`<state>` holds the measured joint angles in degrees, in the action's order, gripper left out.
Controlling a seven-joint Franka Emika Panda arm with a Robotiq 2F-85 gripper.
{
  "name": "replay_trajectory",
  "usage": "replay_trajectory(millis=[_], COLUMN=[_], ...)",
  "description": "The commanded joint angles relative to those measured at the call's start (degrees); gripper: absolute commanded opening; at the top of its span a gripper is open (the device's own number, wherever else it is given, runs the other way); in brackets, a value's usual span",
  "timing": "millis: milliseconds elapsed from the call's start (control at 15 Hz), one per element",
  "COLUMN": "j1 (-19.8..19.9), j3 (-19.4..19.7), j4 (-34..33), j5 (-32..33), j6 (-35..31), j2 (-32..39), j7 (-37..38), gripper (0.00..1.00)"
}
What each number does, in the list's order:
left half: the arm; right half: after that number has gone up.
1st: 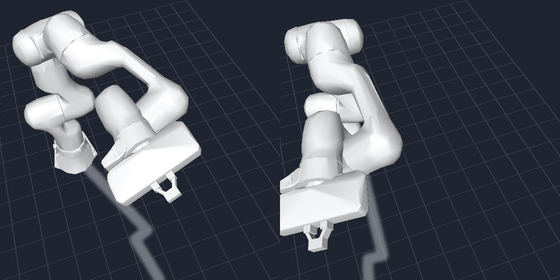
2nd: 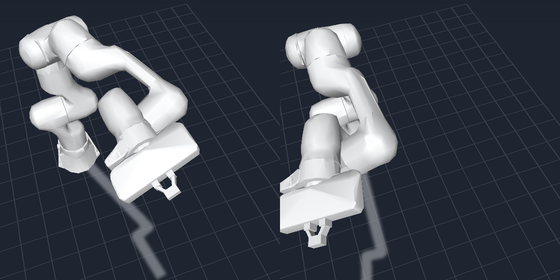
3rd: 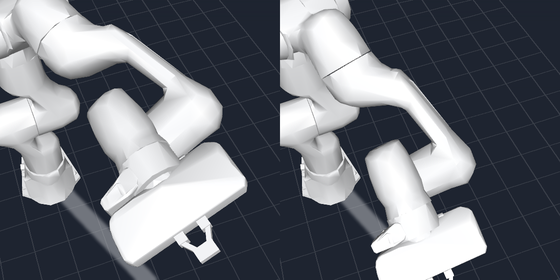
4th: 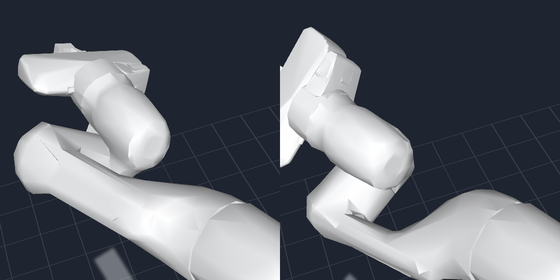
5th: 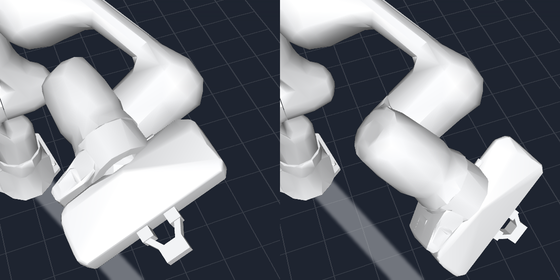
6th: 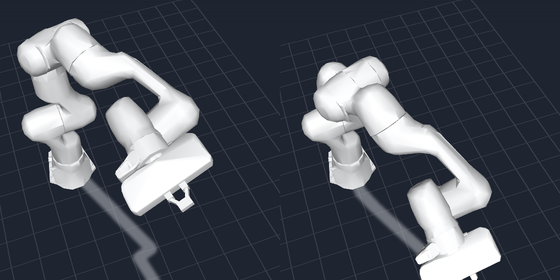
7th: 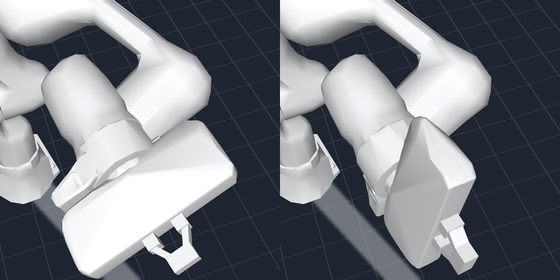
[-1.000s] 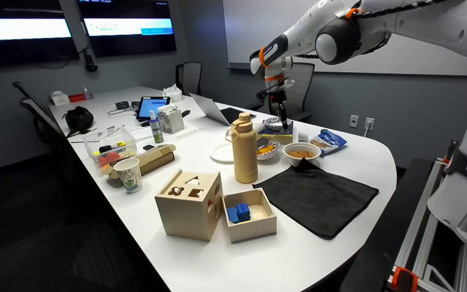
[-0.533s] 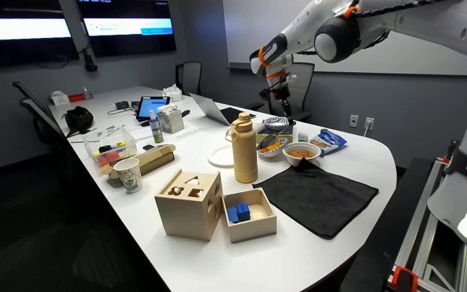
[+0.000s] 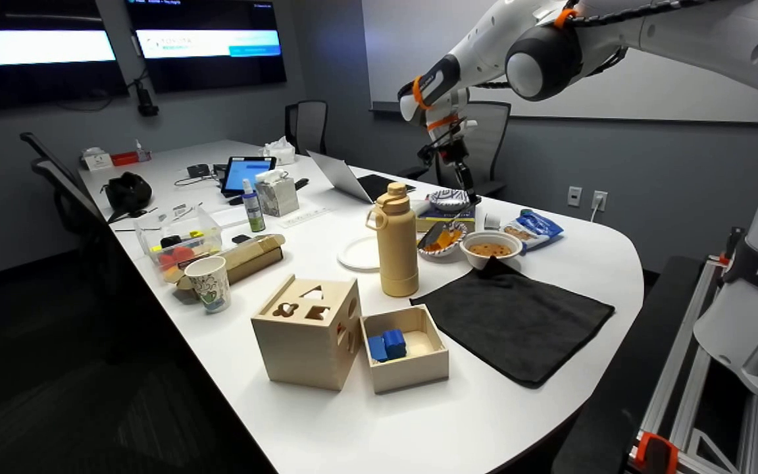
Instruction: Use the silver spatula to stir the contents of the white plate with blue markings
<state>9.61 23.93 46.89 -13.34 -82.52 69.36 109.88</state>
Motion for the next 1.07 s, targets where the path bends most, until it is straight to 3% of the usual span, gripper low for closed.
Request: replay_trajectory(millis=[0,533,1000], j1=[-1.0,-1.1,-2.8], j3=[0.8,1.7,5.3], j4=[-0.5,-0.7,-1.2], j5=[0.8,0.5,0.2], j6=[8.3,11.6,7.3], j2=[-1.0,-2.2,-2.0], j7=[3.0,3.9,7.6], gripper=[0.01,0.01,0.01])
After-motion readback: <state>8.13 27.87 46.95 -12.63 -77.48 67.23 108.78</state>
